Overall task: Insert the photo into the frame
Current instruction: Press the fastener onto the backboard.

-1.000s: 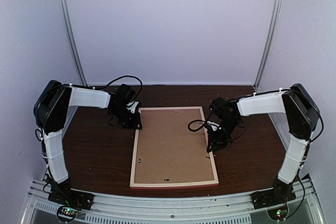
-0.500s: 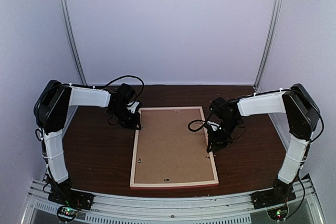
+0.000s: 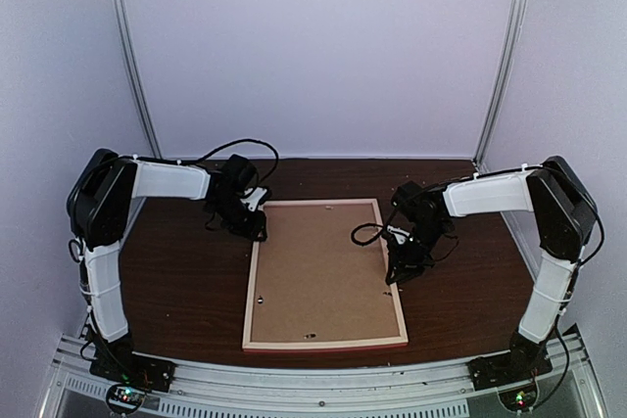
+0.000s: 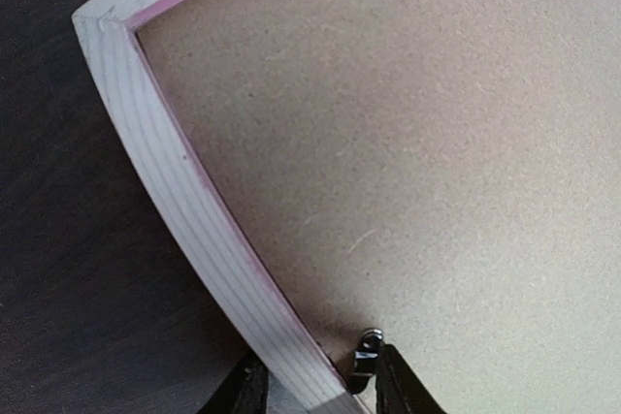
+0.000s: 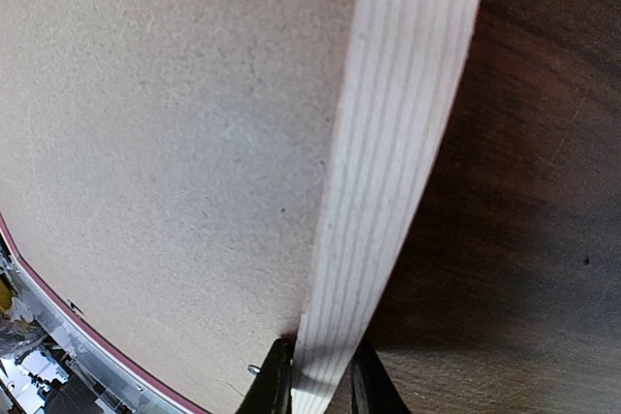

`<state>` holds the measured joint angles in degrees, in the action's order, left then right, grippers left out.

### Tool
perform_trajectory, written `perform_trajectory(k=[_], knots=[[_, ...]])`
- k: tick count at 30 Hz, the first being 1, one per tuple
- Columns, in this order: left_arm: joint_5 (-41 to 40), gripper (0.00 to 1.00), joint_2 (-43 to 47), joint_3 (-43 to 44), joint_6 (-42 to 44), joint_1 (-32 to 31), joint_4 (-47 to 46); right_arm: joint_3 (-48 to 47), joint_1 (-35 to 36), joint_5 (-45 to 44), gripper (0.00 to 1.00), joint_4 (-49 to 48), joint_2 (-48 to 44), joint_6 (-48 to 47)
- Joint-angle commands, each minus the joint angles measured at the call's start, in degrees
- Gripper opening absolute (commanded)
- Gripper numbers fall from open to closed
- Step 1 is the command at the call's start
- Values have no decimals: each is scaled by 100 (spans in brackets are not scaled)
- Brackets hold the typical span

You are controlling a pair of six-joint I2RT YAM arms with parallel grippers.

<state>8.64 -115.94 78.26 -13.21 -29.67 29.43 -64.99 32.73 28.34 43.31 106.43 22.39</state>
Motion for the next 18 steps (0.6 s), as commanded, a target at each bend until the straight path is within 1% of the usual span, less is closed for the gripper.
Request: perform_trajectory(k=[1,4,9,18], knots=[[-775,38,-442,26,567,-97,-51,302,67,-490,9,-1006,729,-285],[-986,35,-515,24,622,-118,-42,325,69,-478,8,-1017,729,-279],[-1059,31,-535,-31,644,-127,6,325,68,-471,8,-1032,756,-282],[-1225,16,-506,-242,910,-127,-236,290,79,-442,8,-1026,800,-305]])
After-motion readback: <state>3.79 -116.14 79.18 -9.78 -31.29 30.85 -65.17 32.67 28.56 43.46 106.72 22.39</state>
